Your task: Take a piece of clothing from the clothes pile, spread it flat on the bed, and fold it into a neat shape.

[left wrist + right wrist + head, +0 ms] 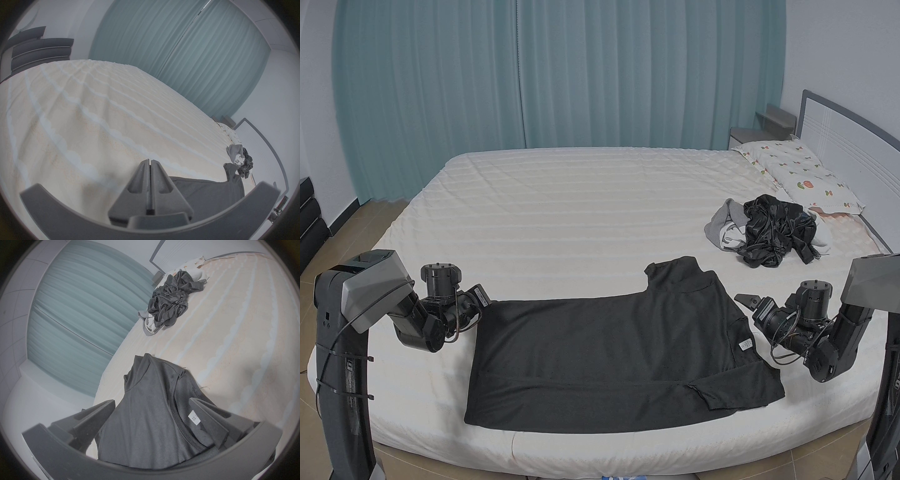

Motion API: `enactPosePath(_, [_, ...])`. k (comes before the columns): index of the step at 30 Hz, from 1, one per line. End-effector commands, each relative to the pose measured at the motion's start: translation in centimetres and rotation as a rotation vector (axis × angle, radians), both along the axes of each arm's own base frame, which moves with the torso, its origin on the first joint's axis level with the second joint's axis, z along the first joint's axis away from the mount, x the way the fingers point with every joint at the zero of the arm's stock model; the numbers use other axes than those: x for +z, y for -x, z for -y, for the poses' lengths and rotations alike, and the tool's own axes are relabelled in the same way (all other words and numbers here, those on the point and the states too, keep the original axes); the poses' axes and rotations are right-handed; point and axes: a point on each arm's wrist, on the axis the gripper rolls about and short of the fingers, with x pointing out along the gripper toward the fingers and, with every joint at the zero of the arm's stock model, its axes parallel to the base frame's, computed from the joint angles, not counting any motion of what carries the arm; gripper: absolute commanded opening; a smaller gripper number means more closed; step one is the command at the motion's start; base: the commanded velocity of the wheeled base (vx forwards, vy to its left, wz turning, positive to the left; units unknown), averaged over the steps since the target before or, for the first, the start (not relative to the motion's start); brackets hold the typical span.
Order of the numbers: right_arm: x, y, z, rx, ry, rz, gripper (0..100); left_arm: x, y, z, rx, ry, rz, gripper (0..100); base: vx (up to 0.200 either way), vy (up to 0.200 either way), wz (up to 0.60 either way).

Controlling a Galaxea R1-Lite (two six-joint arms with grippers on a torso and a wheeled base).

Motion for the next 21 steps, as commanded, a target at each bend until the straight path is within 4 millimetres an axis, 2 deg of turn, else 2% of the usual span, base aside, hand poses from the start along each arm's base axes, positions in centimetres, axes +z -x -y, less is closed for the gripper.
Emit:
enactPosePath(1, [-0.3, -2.3, 0.3, 0.014, 0.072, 0.033, 100, 0.2, 0.3, -0.3, 0.008, 0.002, 0.005, 0, 0.000, 0.000, 0.00])
enactPosePath(6, [-0.4, -5.6, 0.0, 0.036, 0.119, 0.010, 100, 0.3, 0.3, -0.2, 0.022, 0.040, 0.004, 0, 0.000, 0.000, 0.00])
enactPosePath(7, [-0.6, -6.9, -0.1, 0.043, 0.131, -0.005, 100, 0.3, 0.3, -0.2, 0.024, 0.045, 0.004, 0, 0.000, 0.000, 0.00])
enactPosePath(8, [-0.6, -6.9, -0.1, 0.043, 0.131, -0.005, 100, 0.3, 0.3, -0.2, 0.024, 0.045, 0.004, 0, 0.000, 0.000, 0.00])
enactPosePath(9, [-0.9, -8.5, -0.3, 0.062, 0.174, -0.019, 100, 0.3, 0.4, -0.2, 0.025, 0.046, 0.002, 0, 0.000, 0.000, 0.00])
enactPosePath(12, [-1.2, -10.4, -0.4, 0.107, 0.256, -0.019, 100, 0.1, 0.4, -0.2, 0.026, 0.048, -0.001, 0, 0.000, 0.000, 0.00])
enactPosePath(13, [-1.2, -10.5, -0.4, 0.109, 0.260, -0.018, 100, 0.1, 0.4, -0.2, 0.026, 0.048, -0.001, 0, 0.000, 0.000, 0.00])
enactPosePath(14, [-1.2, -11.6, -0.8, 0.134, 0.296, -0.008, 100, 0.0, 0.4, -0.2, 0.026, 0.048, -0.004, 0, 0.000, 0.000, 0.00])
enactPosePath(21, [-1.4, -15.3, -1.6, 0.184, 0.308, -0.026, 100, -0.3, 0.7, -0.2, 0.026, 0.047, -0.021, 0, 0.000, 0.000, 0.00])
